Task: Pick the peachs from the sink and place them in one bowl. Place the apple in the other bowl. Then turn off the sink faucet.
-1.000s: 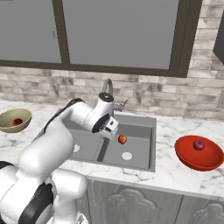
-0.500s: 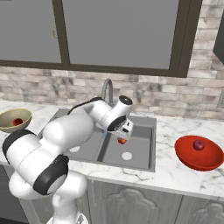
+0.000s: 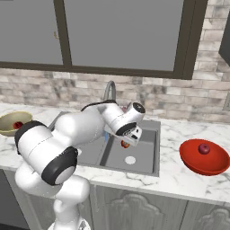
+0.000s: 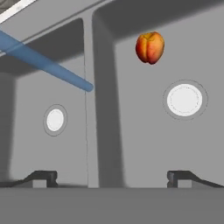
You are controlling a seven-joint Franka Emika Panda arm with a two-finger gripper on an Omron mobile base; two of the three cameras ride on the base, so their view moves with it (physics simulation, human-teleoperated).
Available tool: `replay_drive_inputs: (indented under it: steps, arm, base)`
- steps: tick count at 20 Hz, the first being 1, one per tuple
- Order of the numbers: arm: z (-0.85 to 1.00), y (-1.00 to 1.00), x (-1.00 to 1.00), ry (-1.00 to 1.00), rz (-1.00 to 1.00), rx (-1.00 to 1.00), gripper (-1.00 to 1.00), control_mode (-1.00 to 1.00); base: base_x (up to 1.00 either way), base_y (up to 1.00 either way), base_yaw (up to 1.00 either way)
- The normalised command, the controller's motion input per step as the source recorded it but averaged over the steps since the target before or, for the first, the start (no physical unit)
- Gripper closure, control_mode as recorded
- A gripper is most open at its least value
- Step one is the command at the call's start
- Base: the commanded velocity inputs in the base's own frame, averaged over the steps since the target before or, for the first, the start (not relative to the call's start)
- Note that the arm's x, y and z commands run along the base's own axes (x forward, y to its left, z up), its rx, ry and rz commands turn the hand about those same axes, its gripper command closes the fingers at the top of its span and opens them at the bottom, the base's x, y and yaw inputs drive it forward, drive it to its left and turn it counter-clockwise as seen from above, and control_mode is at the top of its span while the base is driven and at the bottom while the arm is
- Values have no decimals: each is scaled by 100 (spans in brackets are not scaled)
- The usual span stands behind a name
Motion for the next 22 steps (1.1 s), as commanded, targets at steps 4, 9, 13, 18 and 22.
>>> replay_drive_inputs:
  steps: [4,9,13,18,22]
  arm:
    - [-18,3,20,-6,-1,2,-100,-100]
    - [-21,0,15,-4,-1,7,-100,-100]
    - [-3,-4,7,-1,-1,4,-100,-100]
    - [-8,-16,14,3,0,5,-100,-100]
    - [-28,-7,35,7,0,3,-100,-100]
  base:
    - [0,0,0]
    - [0,0,0]
    - [0,0,0]
    - [0,0,0]
    - [0,0,0]
